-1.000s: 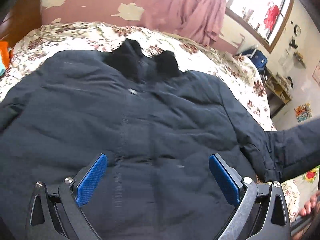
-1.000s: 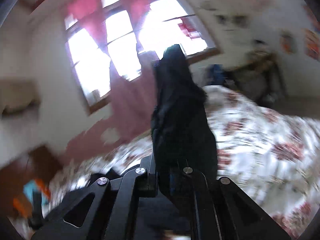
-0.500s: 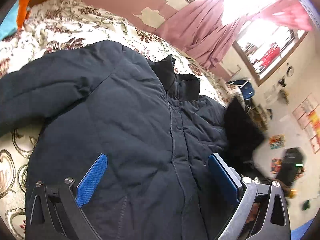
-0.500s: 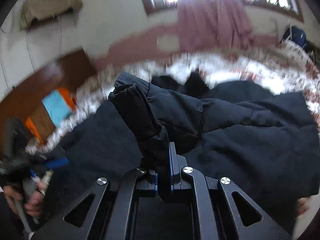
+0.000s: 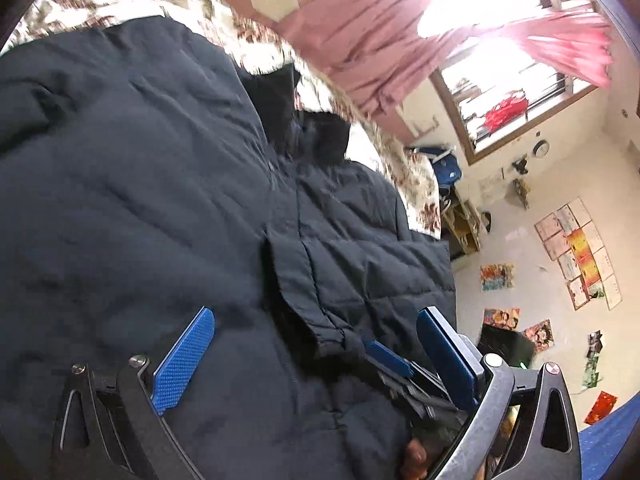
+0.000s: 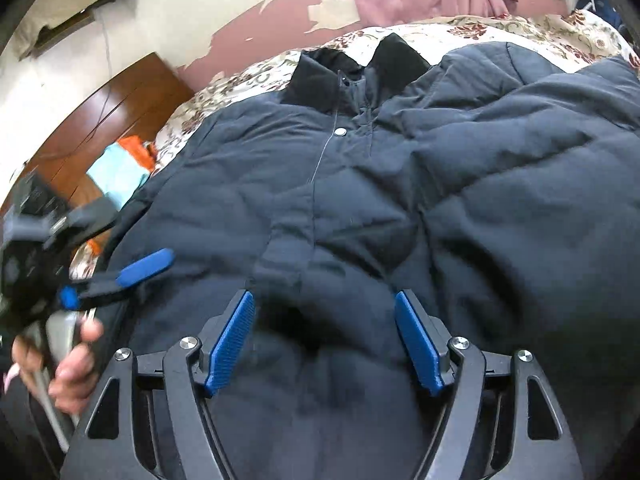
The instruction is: Fold large clothes
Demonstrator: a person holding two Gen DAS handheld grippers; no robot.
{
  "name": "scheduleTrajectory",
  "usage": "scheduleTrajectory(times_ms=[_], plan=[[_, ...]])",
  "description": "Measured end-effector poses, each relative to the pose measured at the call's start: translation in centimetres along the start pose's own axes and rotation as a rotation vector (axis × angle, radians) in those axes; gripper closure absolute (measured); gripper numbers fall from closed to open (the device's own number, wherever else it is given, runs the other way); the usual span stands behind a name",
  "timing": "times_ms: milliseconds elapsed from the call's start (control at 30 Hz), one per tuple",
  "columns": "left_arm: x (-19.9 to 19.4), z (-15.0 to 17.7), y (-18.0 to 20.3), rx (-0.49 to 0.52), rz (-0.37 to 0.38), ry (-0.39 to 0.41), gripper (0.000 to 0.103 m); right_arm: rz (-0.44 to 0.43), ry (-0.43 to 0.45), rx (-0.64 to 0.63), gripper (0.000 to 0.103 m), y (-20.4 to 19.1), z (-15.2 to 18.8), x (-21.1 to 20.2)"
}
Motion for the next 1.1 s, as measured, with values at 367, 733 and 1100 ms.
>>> scheduleTrajectory(times_ms=[367,733,1100], plan=[[6.9,4.0,2.8,0.036,-0.116,-0.149,0.011,0.138,0.201,-0.032,0.032,4.2,1.3,-8.6],[6.4,4.6,3.8,0.120,-0.297,-0.082,0.087,0.196,0.256,0.039,0.032,7.5,1.7,-9.8],[3.1,3.4,6.9,0.373,-0.392,-0.025,0.088,0.222,0.279,0.000,0.032,7.1,2.1,-9.8]])
Point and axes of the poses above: each gripper's, at about its wrist camera, not at the fingertips, and x roughly the way its jaws point, y to its right, z to its underside, the point moved 1 cm from there along x, roughly the way its jaws point, and after that the axes turned 10 degrees about y, right-handed, at the moved point
